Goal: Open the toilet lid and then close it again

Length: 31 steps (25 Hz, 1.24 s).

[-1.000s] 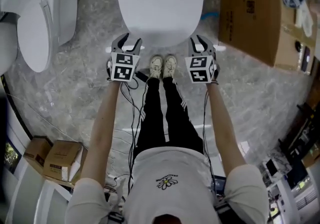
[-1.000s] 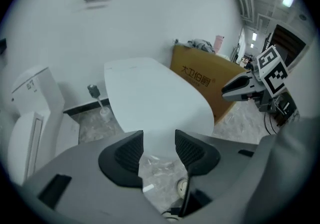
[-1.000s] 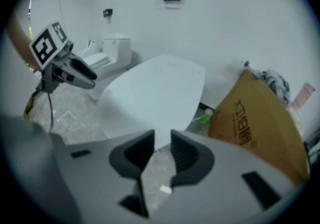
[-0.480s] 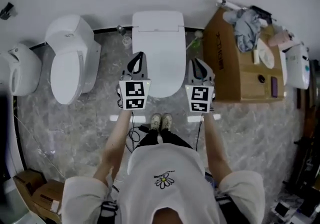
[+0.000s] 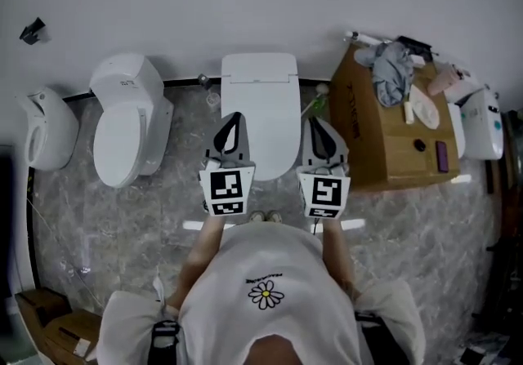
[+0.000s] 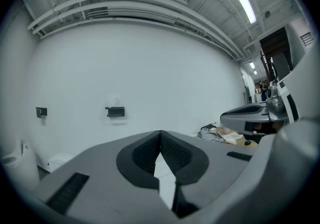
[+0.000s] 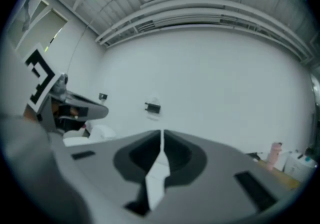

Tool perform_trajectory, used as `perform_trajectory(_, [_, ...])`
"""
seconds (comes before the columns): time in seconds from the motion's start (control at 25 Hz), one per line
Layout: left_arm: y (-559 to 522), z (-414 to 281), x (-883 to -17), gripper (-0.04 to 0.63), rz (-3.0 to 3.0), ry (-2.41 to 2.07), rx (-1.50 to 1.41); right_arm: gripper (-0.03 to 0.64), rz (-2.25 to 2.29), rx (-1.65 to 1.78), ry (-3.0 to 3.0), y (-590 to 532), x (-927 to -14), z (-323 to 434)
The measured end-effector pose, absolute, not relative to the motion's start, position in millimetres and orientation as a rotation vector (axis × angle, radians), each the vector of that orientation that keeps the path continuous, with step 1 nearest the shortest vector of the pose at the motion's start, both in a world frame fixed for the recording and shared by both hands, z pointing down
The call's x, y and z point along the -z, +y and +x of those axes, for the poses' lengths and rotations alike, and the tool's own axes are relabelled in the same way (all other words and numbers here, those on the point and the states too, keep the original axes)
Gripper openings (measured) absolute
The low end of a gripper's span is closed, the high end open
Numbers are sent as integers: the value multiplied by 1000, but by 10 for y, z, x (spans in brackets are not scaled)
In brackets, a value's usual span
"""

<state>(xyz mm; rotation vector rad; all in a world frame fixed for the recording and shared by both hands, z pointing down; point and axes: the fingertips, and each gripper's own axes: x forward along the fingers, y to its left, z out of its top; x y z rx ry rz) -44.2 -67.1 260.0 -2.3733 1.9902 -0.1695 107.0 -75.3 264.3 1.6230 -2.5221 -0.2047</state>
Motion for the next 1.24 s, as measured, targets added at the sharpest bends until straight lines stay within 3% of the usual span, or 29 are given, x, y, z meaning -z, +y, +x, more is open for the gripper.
perform_trajectory(1.24, [-533, -706, -2539, 25, -2329, 2063, 70, 32, 1519, 157, -2563, -537, -2763, 926])
